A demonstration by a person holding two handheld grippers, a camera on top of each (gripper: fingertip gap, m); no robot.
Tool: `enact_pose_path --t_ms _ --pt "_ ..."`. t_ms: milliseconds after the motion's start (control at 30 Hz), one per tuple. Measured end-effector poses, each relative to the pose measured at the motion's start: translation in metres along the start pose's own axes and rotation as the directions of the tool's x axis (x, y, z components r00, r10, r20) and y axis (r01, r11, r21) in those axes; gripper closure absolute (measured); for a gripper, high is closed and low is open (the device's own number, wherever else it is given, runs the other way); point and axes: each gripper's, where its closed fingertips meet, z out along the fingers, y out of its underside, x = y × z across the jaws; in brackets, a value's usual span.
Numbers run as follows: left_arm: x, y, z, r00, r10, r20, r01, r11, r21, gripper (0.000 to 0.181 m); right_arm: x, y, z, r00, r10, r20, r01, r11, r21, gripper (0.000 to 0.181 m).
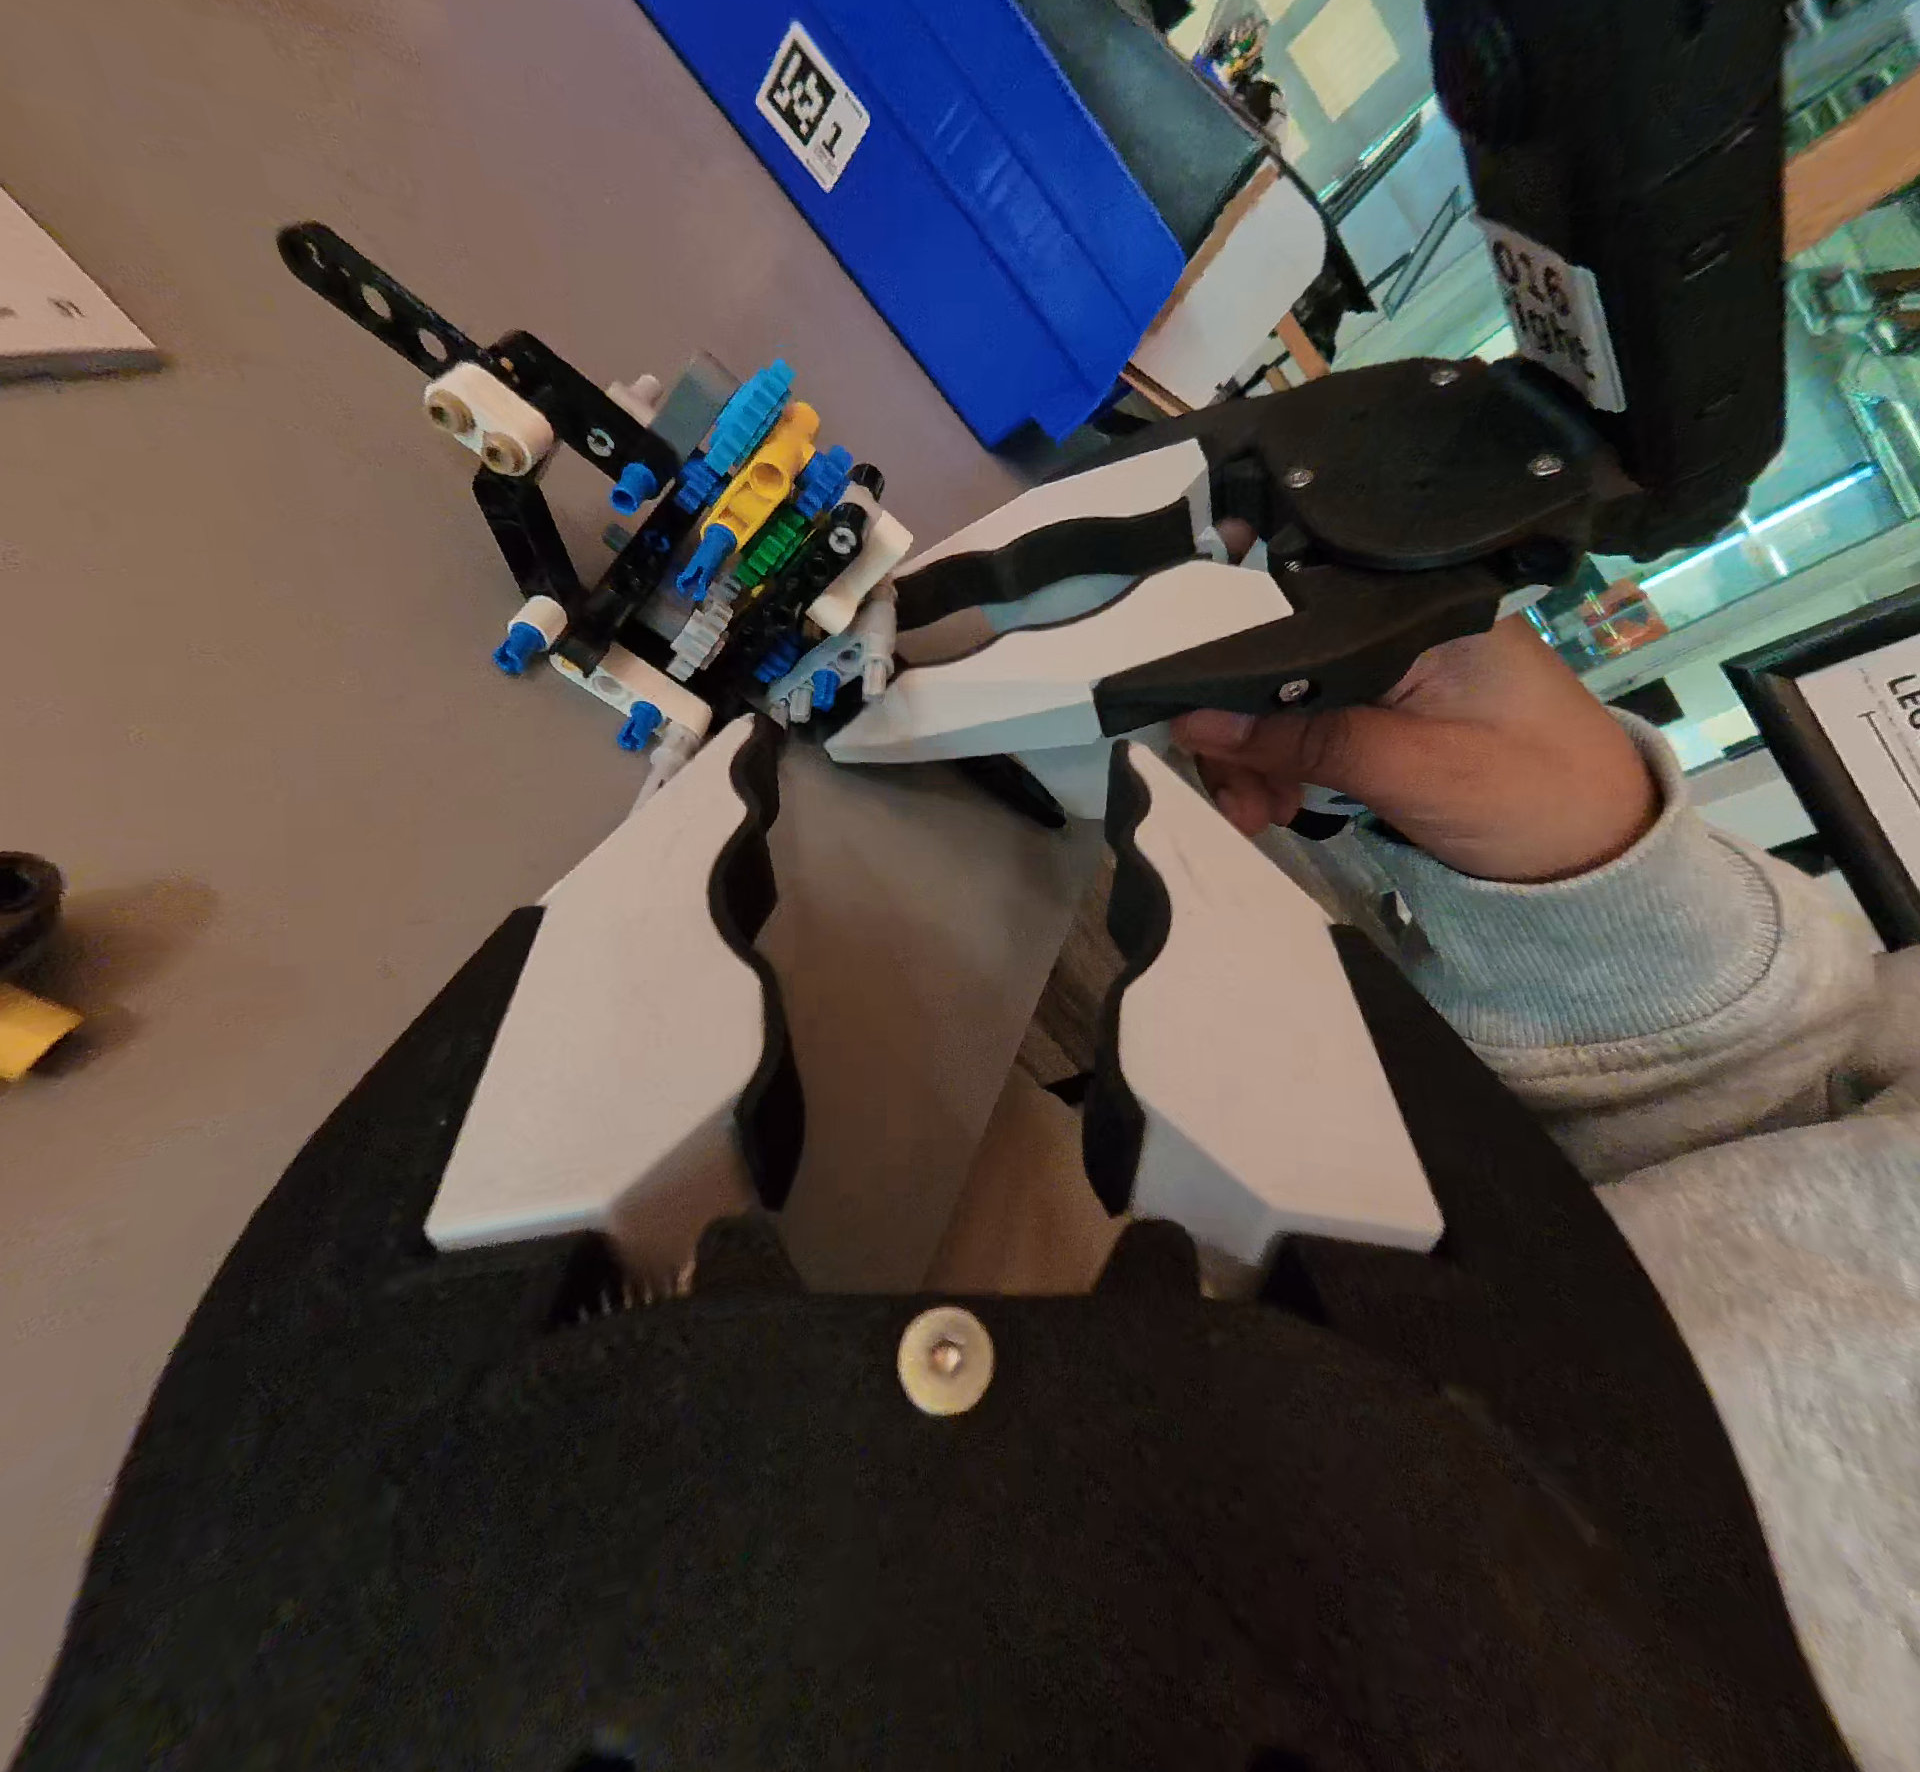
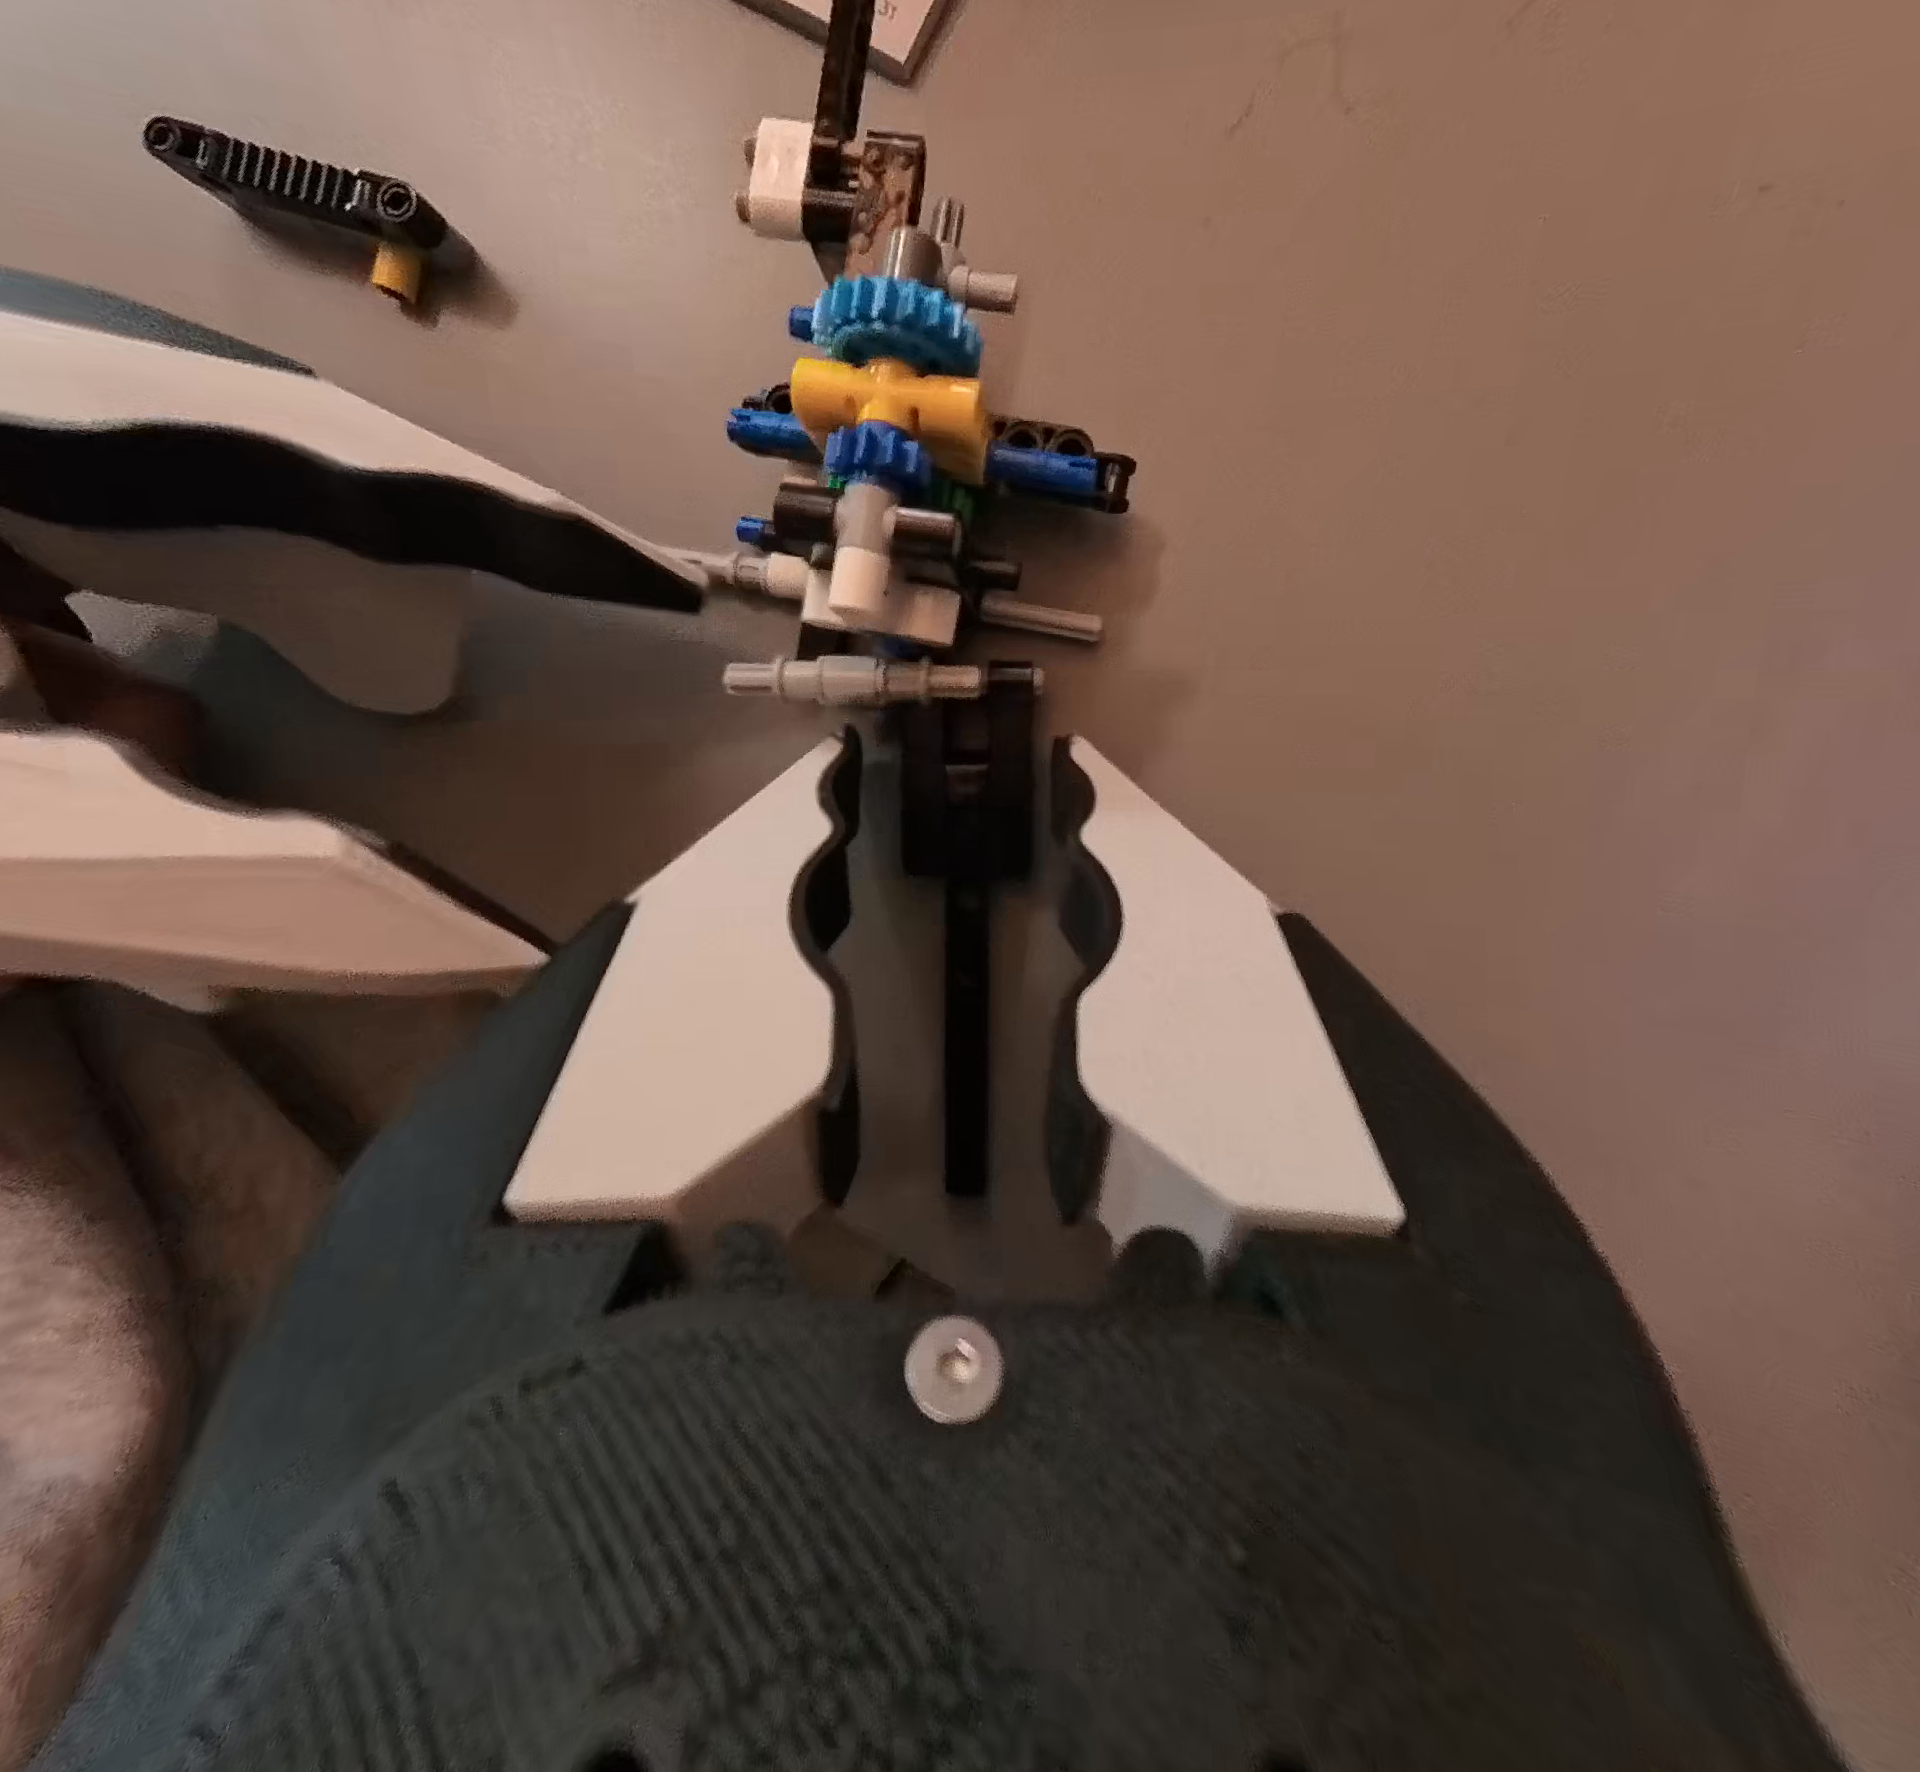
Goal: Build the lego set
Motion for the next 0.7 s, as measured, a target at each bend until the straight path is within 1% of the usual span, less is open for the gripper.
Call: enact_pose_path --t_ms 100,167,267,333,367,433,500,533,567,633,700 --pt "-0.002 -0.007 -0.008 0.999 0.046 0.018 -0.047 0.998 0.041 0.121 0.002 0.003 -0.005 1.000 -0.016 -0.006 0.016 1.000 0.026 0.142" --pt "-0.004 -0.015 -0.014 0.996 0.078 0.034 -0.080 0.993 0.081 0.121 0.004 0.003 -0.012 0.999 -0.032 -0.010 0.033 0.997 0.072 0.141" --pt "-0.005 -0.029 -0.020 0.989 0.133 0.066 -0.141 0.982 0.126 0.118 0.006 -0.002 -0.023 0.999 -0.041 -0.004 0.041 0.980 0.196 0.140" --pt "-0.004 -0.035 -0.019 0.972 0.205 0.111 -0.218 0.968 0.123 0.113 0.006 -0.007 -0.029 0.999 -0.042 0.006 0.039 0.956 0.292 0.140" --pt "-0.006 -0.037 -0.018 0.955 0.258 0.148 -0.275 0.955 0.108 0.112 0.007 -0.009 -0.031 0.999 -0.047 -0.002 0.045 0.941 0.336 0.141" --pt "-0.013 -0.043 -0.019 0.896 0.370 0.244 -0.395 0.916 0.062 0.111 0.010 -0.013 -0.034 0.997 -0.066 -0.044 0.078 0.910 0.406 0.145" --pt "-0.022 -0.053 -0.024 0.841 0.438 0.316 -0.472 0.881 0.035 0.111 0.007 -0.013 -0.035 0.993 -0.099 -0.065 0.117 0.897 0.425 0.149" --pt "-0.027 -0.060 -0.027 0.829 0.449 0.332 -0.487 0.873 0.035 0.111 0.002 -0.013 -0.035 0.991 -0.119 -0.061 0.133 0.894 0.428 0.150" --pt "-0.032 -0.068 -0.029 0.832 0.444 0.333 -0.483 0.875 0.041 0.111 -0.001 -0.014 -0.036 0.989 -0.134 -0.059 0.146 0.890 0.432 0.150" --pt "-0.042 -0.078 -0.026 0.869 0.406 0.282 -0.432 0.901 0.034 0.112 -0.006 -0.013 -0.036 0.985 -0.158 -0.064 0.170 0.885 0.434 0.150" --pt "-0.054 -0.082 -0.016 0.901 0.368 0.228 -0.376 0.927 -0.011 0.112 -0.008 -0.012 -0.032 0.983 -0.170 -0.067 0.182 0.888 0.422 0.150"
